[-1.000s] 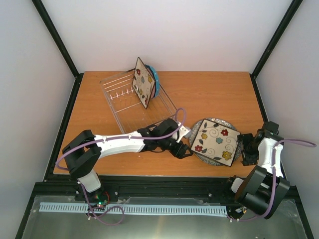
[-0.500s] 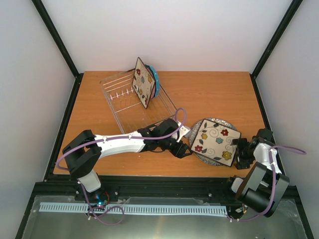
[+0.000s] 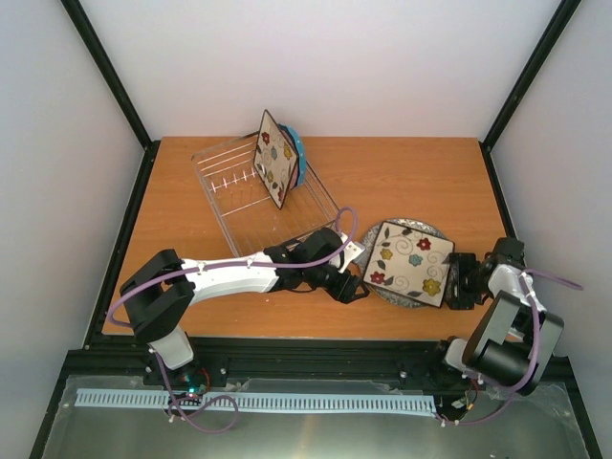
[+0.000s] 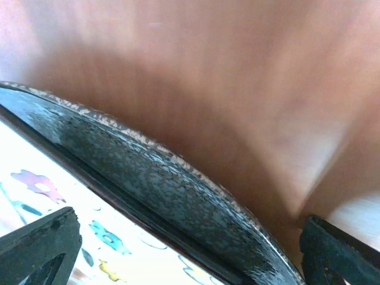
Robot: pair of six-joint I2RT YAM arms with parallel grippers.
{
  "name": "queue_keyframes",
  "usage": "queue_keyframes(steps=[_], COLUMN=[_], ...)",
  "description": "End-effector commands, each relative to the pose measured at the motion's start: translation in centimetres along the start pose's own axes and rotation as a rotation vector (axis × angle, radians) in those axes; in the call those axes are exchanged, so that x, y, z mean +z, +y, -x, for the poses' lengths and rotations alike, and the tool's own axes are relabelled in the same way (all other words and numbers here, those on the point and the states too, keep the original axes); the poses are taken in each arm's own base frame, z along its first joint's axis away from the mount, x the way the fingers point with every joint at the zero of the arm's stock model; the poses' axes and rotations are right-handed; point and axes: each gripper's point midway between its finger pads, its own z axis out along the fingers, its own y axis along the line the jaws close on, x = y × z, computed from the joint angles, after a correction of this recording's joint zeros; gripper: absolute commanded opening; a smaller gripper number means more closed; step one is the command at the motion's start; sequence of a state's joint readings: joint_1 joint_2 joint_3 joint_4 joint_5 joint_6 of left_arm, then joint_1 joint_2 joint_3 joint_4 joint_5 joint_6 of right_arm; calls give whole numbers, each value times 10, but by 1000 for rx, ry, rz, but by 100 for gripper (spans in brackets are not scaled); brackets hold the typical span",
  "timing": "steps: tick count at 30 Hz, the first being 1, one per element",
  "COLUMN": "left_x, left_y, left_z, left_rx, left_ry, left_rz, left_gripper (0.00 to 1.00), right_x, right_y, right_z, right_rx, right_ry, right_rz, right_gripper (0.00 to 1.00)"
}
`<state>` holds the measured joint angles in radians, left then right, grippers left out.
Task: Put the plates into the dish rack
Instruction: Move the plate to the center of the board.
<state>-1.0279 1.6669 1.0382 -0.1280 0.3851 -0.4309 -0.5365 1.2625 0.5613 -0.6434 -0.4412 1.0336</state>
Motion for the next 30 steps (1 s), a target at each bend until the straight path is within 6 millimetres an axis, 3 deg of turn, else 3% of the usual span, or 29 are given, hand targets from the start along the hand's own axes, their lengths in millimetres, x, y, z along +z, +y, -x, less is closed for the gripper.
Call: queue_keyframes(steps=[1, 8, 12, 16, 23, 26, 30], left_x=[0, -1, -7, -28, -70, -71, -60], left_y=[-3, 4, 11, 32, 108, 129, 129], left_z=[4, -1, -2, 9, 26, 35, 53], left_rx=[7, -11, -35, -139, -359, -397, -384], left_ry=[-12, -5, -13, -69, -173, -183, -183], left_rz=[7, 41, 71, 68, 172, 201, 173], left_gripper=[56, 56, 55, 56, 62, 62, 55], right_x=[25, 52, 53, 33, -17, -37, -51], right_y=[40, 82, 106, 117, 103, 97, 86], right_z=[10, 16, 26, 32, 35, 21, -6], right_rx=[-34, -55, -91, -162, -227, -262, -280], right_ry=[3, 30, 12, -40, -145, -155, -107], right_rz=[122, 158, 167, 151, 158, 179, 202], right_gripper=[100, 100, 100, 100, 100, 100, 96])
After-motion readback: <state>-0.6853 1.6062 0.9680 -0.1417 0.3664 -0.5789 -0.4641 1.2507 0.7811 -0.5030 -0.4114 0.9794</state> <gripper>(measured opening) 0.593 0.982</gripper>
